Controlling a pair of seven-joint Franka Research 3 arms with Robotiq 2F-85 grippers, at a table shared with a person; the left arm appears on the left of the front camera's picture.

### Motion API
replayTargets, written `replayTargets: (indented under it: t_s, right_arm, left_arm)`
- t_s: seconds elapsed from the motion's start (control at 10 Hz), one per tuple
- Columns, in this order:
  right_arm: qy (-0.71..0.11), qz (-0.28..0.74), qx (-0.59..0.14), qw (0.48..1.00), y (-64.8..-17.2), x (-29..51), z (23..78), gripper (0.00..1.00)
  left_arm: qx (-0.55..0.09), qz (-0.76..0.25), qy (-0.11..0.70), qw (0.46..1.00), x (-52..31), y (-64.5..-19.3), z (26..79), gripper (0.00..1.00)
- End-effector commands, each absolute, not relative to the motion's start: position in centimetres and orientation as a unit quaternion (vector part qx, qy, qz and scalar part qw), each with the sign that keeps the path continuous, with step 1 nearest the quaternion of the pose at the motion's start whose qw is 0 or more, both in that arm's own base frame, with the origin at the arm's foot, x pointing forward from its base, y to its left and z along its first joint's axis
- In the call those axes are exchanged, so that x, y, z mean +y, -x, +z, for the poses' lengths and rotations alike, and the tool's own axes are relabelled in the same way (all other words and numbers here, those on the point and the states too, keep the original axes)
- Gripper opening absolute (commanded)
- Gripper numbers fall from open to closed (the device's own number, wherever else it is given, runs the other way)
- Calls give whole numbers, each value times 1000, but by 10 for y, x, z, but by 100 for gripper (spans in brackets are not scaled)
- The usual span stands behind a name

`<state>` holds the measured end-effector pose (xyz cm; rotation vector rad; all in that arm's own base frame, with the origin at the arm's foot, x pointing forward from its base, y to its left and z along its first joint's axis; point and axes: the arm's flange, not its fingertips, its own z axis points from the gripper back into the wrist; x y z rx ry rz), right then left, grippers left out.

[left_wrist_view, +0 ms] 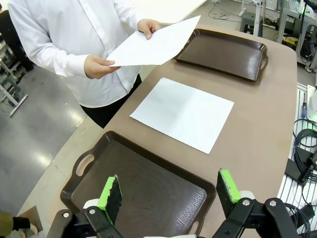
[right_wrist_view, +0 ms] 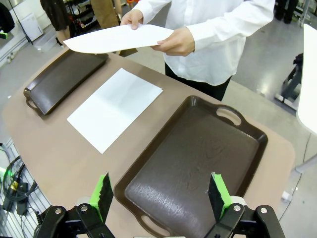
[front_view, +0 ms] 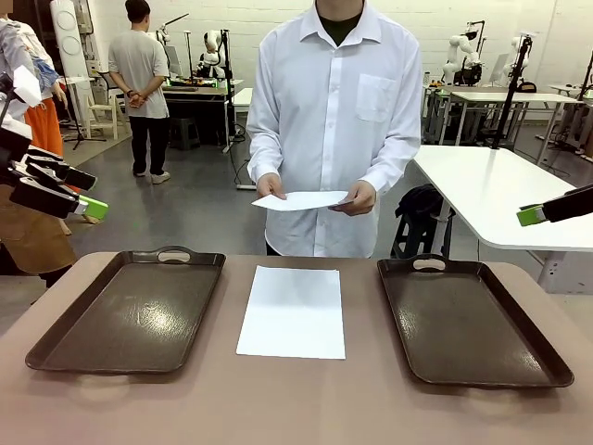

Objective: Sort the A4 documents.
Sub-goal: Receive the A4 Paper.

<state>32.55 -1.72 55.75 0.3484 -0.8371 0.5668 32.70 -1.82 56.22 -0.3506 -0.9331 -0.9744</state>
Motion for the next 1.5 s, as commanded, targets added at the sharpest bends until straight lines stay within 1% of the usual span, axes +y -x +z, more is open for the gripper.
replayTargets:
  t_s: [0.0, 1.4]
  right_arm:
    - [-171, 270, -398, 860, -326, -17, 556, 100]
    - [-171, 270, -398, 860, -326, -17, 556, 100]
  left_arm:
    - [-431, -451, 163, 764, -18, -329, 561, 100]
    - [-431, -451, 163, 764, -18, -329, 561, 100]
